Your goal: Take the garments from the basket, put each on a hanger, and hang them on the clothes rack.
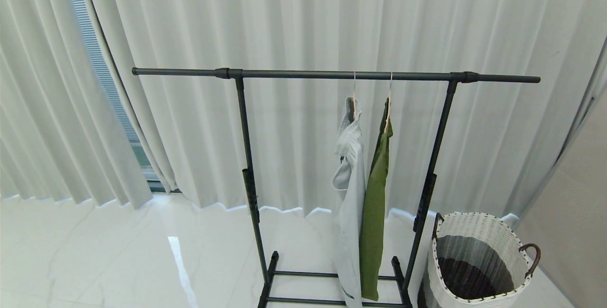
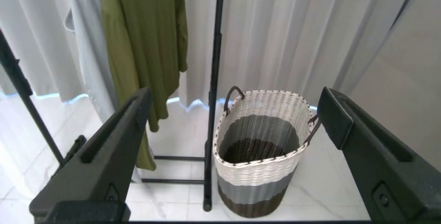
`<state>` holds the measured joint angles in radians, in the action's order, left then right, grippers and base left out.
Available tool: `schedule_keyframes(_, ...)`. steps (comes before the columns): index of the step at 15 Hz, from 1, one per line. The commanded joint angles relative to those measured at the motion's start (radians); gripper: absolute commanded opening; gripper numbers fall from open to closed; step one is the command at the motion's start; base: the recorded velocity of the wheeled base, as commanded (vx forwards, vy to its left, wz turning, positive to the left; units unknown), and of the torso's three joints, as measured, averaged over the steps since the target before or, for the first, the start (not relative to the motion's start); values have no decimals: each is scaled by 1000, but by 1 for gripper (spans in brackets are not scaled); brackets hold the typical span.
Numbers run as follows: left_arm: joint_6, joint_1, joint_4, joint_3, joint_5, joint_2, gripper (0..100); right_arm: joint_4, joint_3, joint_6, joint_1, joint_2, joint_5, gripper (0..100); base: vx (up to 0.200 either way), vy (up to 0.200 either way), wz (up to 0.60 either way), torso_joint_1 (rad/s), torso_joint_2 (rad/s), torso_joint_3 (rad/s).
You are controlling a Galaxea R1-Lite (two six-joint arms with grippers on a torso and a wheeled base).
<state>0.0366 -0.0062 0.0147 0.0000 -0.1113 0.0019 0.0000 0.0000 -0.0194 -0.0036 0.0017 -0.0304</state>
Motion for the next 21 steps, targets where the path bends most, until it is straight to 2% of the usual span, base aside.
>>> schedule_keyframes(1, 0, 0, 1, 0, -1, 0, 100, 0, 0, -1, 1, -2, 0, 100, 0, 0, 0, 0, 0, 0)
schedule_keyframes(21, 0, 0, 1, 0, -1, 0, 100, 0, 0, 1, 1, -2, 0, 100, 0, 0, 0, 0, 0, 0)
